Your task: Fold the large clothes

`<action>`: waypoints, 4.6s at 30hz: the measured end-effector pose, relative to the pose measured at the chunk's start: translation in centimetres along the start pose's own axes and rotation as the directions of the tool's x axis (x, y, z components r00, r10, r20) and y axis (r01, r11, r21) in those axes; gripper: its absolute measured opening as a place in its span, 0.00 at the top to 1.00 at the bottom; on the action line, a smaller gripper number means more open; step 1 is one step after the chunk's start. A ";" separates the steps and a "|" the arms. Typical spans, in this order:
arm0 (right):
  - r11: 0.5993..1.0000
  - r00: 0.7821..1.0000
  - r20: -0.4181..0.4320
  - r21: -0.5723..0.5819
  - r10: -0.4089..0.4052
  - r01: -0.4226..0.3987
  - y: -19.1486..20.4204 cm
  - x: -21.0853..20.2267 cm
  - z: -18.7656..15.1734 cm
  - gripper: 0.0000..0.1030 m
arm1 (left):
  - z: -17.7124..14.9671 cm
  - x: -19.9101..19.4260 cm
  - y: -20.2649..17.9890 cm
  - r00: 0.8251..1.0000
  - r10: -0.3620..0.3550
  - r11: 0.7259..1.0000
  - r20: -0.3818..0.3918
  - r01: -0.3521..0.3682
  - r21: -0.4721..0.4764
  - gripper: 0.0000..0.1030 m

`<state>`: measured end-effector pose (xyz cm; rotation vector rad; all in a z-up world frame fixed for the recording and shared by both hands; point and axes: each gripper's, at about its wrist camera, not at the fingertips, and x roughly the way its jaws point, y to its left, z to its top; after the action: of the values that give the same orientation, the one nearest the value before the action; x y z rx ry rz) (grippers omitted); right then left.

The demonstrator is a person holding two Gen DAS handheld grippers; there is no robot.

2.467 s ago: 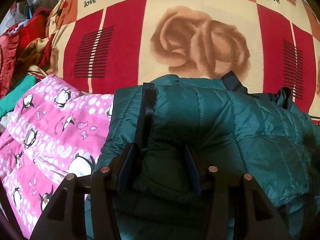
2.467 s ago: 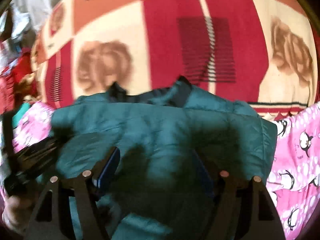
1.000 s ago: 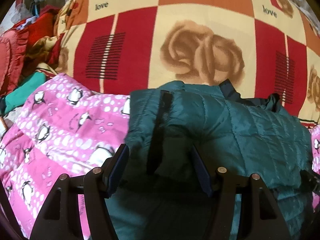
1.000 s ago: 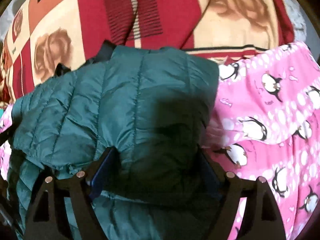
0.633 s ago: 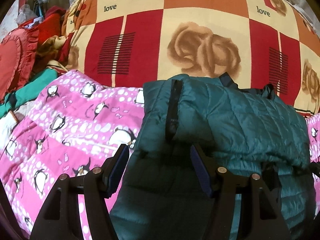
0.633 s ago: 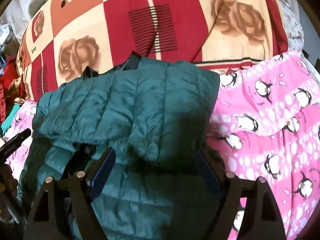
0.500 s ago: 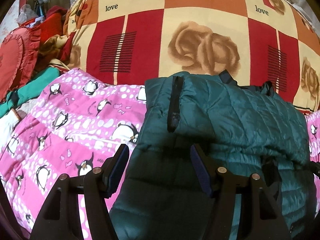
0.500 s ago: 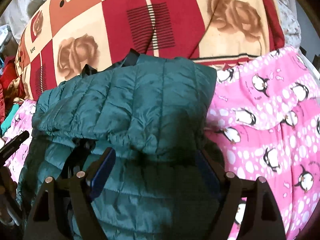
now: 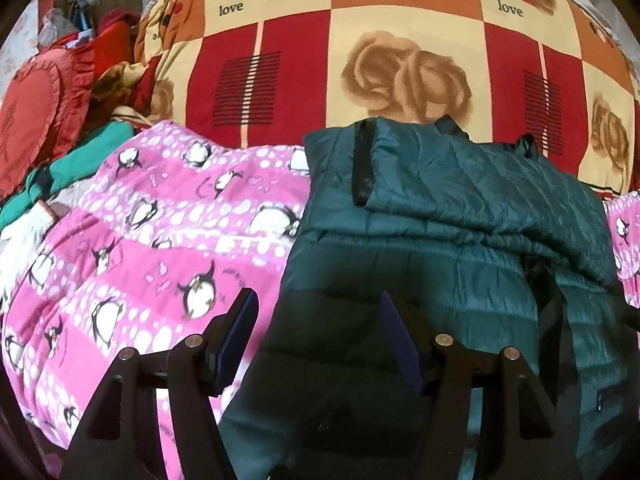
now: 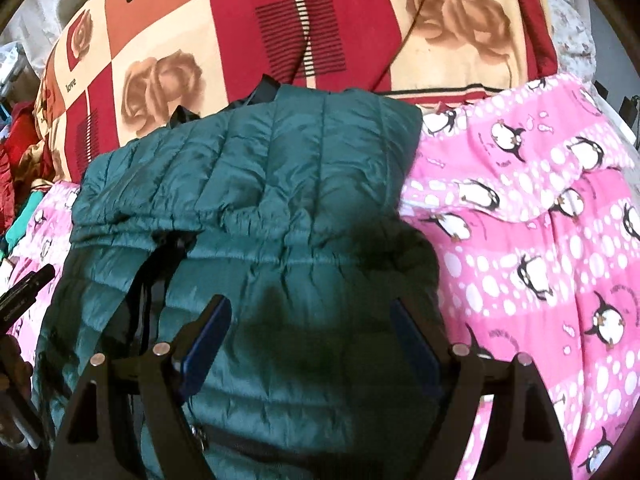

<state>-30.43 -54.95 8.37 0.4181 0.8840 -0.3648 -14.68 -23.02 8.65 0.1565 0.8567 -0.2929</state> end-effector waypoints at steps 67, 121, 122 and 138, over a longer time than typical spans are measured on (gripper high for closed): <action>0.998 0.994 -0.105 -0.041 -0.042 0.038 -2.6 -7.8 -14.4 0.09 | -9.9 -7.2 6.3 0.991 -0.053 0.998 -0.122 0.055 0.007 0.63; 0.978 0.967 -0.167 -0.046 0.194 -0.205 -3.8 -8.1 -17.5 0.69 | -14.1 -7.3 7.9 0.928 -0.264 0.961 -0.263 0.276 0.010 1.00; 0.977 0.966 -0.161 -0.043 0.201 -0.211 -3.9 -8.3 -17.4 0.74 | -13.8 -7.8 7.8 0.934 -0.257 0.962 -0.248 0.271 0.021 1.00; 0.950 0.952 0.003 -0.049 0.307 -0.307 -3.7 -12.7 -13.3 0.80 | -9.3 -11.6 7.8 0.950 -0.298 0.954 -0.091 0.299 -0.002 1.00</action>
<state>-48.44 -49.89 10.31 0.5011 0.8001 -0.0587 -26.04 -11.08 11.62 0.0498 0.9695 -0.5783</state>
